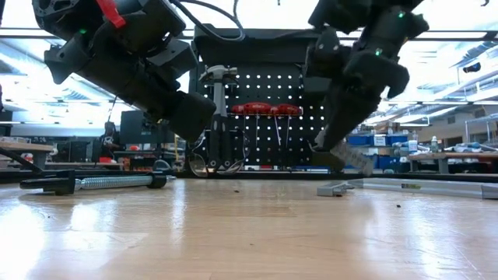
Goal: Hang tools onto peg board
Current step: Put the screwdriver bits on the table
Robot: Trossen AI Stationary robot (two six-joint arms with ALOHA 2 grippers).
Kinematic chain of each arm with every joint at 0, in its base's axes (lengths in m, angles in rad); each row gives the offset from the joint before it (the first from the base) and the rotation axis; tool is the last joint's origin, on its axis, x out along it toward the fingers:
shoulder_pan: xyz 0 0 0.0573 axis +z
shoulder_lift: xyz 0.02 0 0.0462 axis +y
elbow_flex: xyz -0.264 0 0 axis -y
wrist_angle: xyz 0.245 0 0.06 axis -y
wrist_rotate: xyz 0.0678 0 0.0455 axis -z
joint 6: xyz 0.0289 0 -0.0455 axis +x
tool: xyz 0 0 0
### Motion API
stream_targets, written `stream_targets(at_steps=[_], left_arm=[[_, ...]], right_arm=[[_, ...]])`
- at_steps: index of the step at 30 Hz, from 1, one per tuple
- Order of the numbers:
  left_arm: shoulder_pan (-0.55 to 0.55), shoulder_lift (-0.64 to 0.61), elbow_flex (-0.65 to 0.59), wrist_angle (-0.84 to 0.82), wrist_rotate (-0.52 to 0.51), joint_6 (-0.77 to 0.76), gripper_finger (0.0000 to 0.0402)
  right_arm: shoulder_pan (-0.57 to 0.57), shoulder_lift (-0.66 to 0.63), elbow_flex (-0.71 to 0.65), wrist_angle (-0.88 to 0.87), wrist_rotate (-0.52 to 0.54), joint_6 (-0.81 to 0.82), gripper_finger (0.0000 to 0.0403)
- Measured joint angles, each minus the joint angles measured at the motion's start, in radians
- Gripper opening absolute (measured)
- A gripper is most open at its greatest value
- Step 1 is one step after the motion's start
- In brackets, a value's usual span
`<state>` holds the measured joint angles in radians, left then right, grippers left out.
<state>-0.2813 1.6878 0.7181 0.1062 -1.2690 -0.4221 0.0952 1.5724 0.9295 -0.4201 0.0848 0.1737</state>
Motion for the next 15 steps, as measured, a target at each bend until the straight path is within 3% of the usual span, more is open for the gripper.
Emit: stream_targets(at_steps=[8, 11, 15], left_arm=[[0.000, 0.000, 0.000, -0.002, 0.025, 0.001, 0.0110], [0.000, 0.000, 0.000, -0.005, 0.026, 0.001, 0.0110], [-0.001, 0.000, 0.000, -0.006, 0.026, 0.002, 0.0110]], right_arm=[[0.001, 0.073, 0.000, 0.048, -0.030, -0.006, 0.0119], [-0.007, 0.006, 0.000, -0.014, -0.019, -0.020, 0.0143], [-0.024, -0.138, 0.000, -0.102, 0.133, -0.039, 0.0168]])
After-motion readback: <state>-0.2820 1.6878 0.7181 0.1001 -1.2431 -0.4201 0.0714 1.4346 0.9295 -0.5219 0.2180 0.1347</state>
